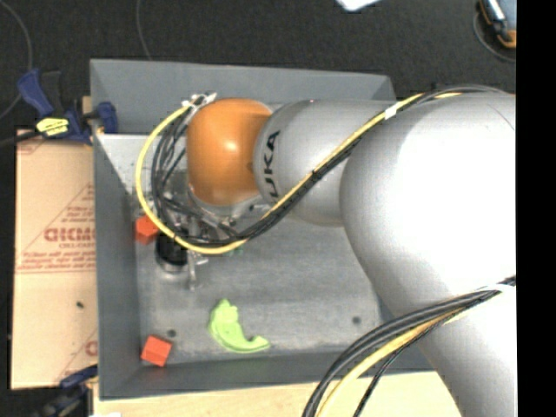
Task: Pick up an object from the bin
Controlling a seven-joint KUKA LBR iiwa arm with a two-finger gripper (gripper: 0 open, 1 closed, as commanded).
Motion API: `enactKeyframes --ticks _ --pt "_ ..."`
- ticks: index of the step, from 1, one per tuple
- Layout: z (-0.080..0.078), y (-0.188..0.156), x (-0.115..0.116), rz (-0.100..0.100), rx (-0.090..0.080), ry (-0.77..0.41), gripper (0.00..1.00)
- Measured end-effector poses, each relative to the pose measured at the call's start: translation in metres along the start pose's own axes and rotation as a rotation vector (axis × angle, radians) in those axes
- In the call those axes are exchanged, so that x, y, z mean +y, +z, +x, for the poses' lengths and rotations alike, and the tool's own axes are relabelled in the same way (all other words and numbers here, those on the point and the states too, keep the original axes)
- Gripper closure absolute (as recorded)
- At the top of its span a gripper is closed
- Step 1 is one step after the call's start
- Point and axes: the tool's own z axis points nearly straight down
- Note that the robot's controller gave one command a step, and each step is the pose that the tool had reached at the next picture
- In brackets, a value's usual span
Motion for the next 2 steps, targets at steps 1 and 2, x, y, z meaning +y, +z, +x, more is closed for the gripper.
enactKeyframes --ticks 1,2 --pt "0.0129 -0.0028 -0.0242 0.003 -0.018 -0.022 1.00" --pt "0.0129 -0.0027 -0.0243 0.003 -0.018 -0.021 1.00"
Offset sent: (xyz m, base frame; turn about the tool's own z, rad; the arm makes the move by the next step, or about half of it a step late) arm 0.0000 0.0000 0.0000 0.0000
